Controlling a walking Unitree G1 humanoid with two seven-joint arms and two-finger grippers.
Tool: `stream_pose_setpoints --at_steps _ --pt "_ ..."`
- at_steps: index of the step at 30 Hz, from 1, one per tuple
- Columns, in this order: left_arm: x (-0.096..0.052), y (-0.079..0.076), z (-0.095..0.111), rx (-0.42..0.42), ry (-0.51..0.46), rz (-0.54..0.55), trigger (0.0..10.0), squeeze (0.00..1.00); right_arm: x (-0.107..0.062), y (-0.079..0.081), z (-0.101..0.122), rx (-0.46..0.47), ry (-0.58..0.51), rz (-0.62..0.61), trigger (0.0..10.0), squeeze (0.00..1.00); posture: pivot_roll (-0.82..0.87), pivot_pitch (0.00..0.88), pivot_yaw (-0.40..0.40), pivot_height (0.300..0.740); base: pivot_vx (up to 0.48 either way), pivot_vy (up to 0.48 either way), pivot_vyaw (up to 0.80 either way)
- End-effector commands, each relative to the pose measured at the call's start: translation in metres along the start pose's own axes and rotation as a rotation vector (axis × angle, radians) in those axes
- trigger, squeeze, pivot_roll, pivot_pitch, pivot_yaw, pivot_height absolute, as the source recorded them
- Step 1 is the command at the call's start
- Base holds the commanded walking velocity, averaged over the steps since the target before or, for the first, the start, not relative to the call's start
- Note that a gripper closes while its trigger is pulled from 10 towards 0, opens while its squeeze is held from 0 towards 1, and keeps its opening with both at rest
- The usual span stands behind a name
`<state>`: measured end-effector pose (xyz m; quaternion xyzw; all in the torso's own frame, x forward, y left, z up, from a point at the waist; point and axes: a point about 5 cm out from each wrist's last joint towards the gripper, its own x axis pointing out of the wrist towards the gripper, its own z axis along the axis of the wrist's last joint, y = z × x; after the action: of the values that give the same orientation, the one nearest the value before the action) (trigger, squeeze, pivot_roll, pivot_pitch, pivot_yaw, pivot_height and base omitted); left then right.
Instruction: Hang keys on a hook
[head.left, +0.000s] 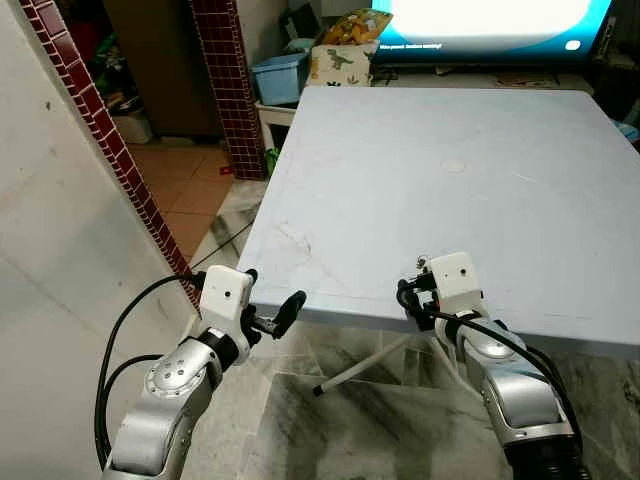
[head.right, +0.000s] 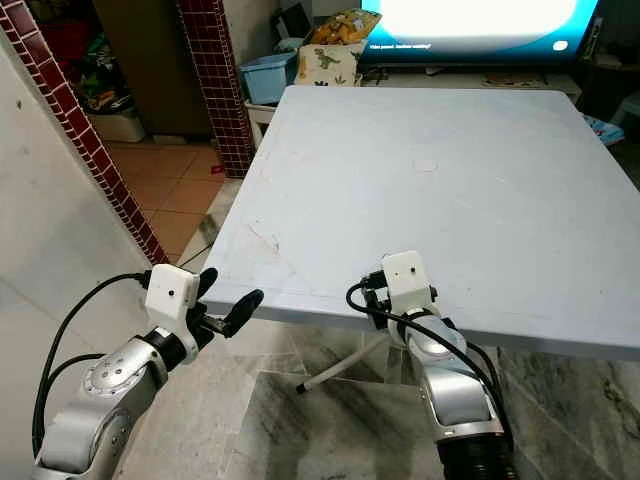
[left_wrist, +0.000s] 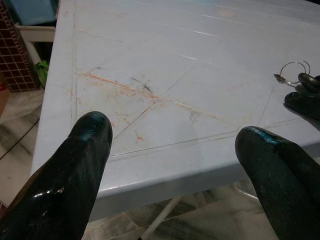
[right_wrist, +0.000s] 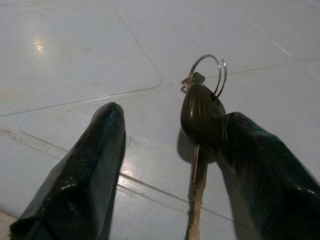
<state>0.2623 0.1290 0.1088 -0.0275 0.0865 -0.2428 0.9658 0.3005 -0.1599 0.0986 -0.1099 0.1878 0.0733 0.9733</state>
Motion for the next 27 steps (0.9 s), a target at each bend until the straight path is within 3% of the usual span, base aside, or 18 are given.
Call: stream_pose_setpoints --at_steps 1,2,3,4,5,6,10,27 --pt "0.0003 0.0021 -0.0002 0.015 0.007 -0.001 10.0 0.00 -0.0002 0.0030 -0.0071 0.042 0.044 0.005 10.0 0.00 -0.02 0.047 0.096 0.740 0.000 0.000 0.00" --pt "0.0005 0.0021 -0.0001 0.015 0.007 -0.002 10.0 0.00 -0.0003 0.0043 -0.0085 0.057 0.053 0.005 10.0 0.00 -0.02 0.047 0.096 0.740 0.000 0.000 0.00" --pt "0.0006 0.0021 0.0000 0.016 0.008 -0.003 10.0 0.00 -0.0004 0.0068 -0.0112 0.075 0.069 0.007 9.3 0.00 -0.02 0.047 0.096 0.740 0.000 0.000 0.00" --pt "0.0006 0.0022 0.0001 0.016 0.008 -0.003 10.0 0.00 -0.0003 0.0083 -0.0125 0.080 0.076 0.011 4.4 0.00 -0.02 0.050 0.099 0.740 0.000 0.000 0.00" --pt "0.0006 0.0023 0.0002 0.016 0.008 -0.002 10.0 0.00 -0.0002 0.0093 -0.0132 0.081 0.080 0.014 4.4 0.00 -0.02 0.050 0.099 0.740 0.000 0.000 0.00" --pt "0.0006 0.0025 0.0003 0.016 0.008 -0.002 10.0 0.00 0.0001 0.0103 -0.0135 0.089 0.082 0.013 0.0 0.00 -0.02 0.052 0.101 0.740 0.000 0.000 0.00" --pt "0.0004 0.0028 0.0006 0.017 0.007 0.002 10.0 0.00 0.0026 0.0103 -0.0128 0.123 0.090 -0.010 0.0 0.00 -0.02 0.053 0.103 0.740 0.000 0.000 0.00" --pt "0.0027 0.0018 -0.0002 0.008 0.007 0.007 10.0 0.00 0.0057 0.0025 -0.0092 0.083 0.089 -0.018 0.0 0.00 -0.03 0.064 0.090 0.740 0.000 0.000 0.00"
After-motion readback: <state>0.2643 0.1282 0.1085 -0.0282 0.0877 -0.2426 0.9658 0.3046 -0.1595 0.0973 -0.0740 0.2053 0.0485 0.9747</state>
